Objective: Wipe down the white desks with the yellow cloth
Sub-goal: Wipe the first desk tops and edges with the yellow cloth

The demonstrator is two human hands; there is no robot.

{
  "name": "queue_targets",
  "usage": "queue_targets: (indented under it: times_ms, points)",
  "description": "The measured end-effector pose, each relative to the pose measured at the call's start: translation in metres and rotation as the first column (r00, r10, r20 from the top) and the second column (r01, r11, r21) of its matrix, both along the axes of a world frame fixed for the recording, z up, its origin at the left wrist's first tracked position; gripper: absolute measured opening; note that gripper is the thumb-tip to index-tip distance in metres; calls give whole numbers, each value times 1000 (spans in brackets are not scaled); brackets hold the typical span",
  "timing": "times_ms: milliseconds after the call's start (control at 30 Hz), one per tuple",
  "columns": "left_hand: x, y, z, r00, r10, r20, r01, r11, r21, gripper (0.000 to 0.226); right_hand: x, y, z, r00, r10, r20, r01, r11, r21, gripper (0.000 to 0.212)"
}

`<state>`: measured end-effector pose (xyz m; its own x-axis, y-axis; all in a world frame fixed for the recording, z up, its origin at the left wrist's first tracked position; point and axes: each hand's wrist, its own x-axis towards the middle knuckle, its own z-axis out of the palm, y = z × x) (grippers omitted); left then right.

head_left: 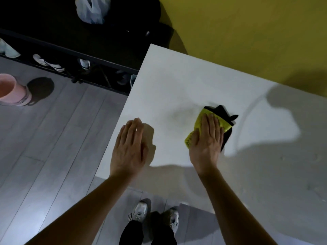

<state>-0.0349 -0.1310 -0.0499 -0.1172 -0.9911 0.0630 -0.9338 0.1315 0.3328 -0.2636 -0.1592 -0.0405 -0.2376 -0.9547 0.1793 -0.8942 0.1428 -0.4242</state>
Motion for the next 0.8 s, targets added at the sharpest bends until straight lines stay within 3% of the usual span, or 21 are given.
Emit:
queue_targets:
  times_ms: [133,233,367,467,633,733,800]
  points:
    - [-2,2,-8,1000,5,23,-5,1000,0,60,50,-53,4,954,298,6,-298,954,37,56]
    - [-2,1,-10,999,22,26,-22,1000,-12,58,102,-99,6,838,546,-4,-543,835,87,58]
    - [-1,1,-11,999,51,9,-51,999,-18,55,125,-124,3,745,662,-80,-649,747,142,57]
    - [0,1,-6,1000,27,9,-26,999,-22,52,95,-113,8,803,597,-5,-596,802,45,54]
    - [-4,-7,4,996,53,74,-53,999,-5,45,-19,-85,8,968,250,10,-249,967,-56,51]
    - [-17,-39,9,998,35,61,-34,999,-14,42,-51,-80,4,993,118,22,-117,993,-22,51]
    - [-24,-62,10,1000,-18,24,18,1000,1,54,-49,-80,1,996,83,20,-83,996,-19,52]
